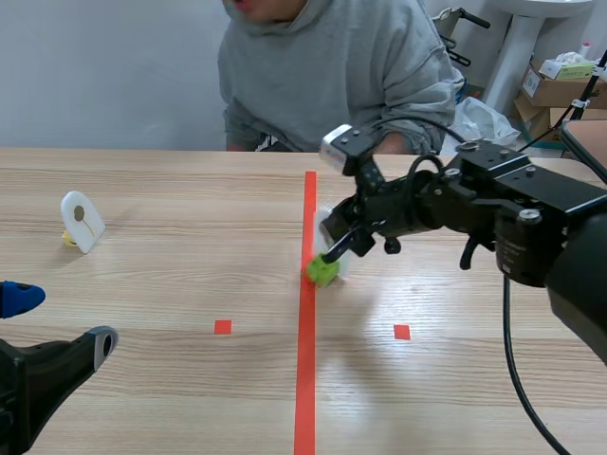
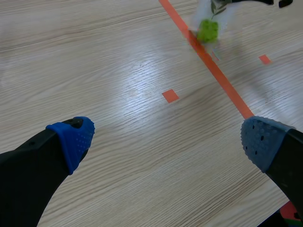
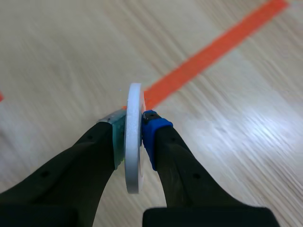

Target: Do the leaf sorting experiment

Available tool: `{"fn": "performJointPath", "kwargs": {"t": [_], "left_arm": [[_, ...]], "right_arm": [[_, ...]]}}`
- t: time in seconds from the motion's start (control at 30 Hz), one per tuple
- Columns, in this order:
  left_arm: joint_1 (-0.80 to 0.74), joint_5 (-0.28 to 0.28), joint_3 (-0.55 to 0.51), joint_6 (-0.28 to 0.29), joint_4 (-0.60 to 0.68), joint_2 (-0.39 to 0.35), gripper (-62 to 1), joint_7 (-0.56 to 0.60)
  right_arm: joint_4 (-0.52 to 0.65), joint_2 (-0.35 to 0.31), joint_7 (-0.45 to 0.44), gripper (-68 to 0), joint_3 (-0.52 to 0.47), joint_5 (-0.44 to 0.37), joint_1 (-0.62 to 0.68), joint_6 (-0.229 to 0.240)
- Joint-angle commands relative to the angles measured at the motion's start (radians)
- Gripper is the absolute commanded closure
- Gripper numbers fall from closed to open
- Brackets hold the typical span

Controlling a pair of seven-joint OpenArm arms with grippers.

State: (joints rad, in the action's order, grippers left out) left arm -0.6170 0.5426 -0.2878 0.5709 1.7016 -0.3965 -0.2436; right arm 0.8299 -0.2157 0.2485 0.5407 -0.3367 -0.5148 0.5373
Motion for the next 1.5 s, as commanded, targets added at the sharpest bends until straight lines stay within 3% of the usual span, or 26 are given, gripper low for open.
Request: {"fn": "performJointPath", "kwargs": {"t": [0.0,0.23,0.33,0.5,0.73,1.27,1.37,1.47], "left_arm": [[0.006,0.008,-0.006,0.005,0.022,0.0,-62.3,0.007],[0.036,0.015,-0.006,0.005,0.023,0.0,-62.3,-0.018],[0.05,0.016,-0.006,0.005,0.023,0.0,-62.3,-0.028],[0.055,0.016,-0.006,0.005,0.024,0.0,-62.3,-0.034],[0.055,0.023,-0.006,0.005,0.024,0.0,-62.3,-0.043],[0.055,0.023,-0.006,0.005,0.024,0.0,-62.3,-0.046],[0.055,0.023,-0.006,0.005,0.024,0.0,-62.3,-0.047],[0.055,0.023,-0.006,0.005,0.024,0.0,-62.3,-0.048]], "right_arm": [[0.045,-0.048,-0.006,-3.2,-0.077,-0.007,0.02,0.0],[0.124,-0.193,-0.007,-3.3,-0.422,-0.016,0.184,-0.03],[0.125,-0.251,-0.008,-3.2,-0.556,-0.06,0.248,-0.03],[0.125,-0.31,-0.006,-3.2,-0.697,-0.095,0.32,-0.059],[0.123,-0.33,0.0,-1.6,-0.718,-0.073,0.332,-0.161],[-0.105,-0.294,-0.061,-1.6,-0.67,-0.015,0.235,-0.164],[-0.107,-0.289,-0.072,-6.9,-0.67,-0.011,0.238,-0.164],[-0.107,-0.289,-0.084,-20.3,-0.67,-0.011,0.237,-0.164]]}}
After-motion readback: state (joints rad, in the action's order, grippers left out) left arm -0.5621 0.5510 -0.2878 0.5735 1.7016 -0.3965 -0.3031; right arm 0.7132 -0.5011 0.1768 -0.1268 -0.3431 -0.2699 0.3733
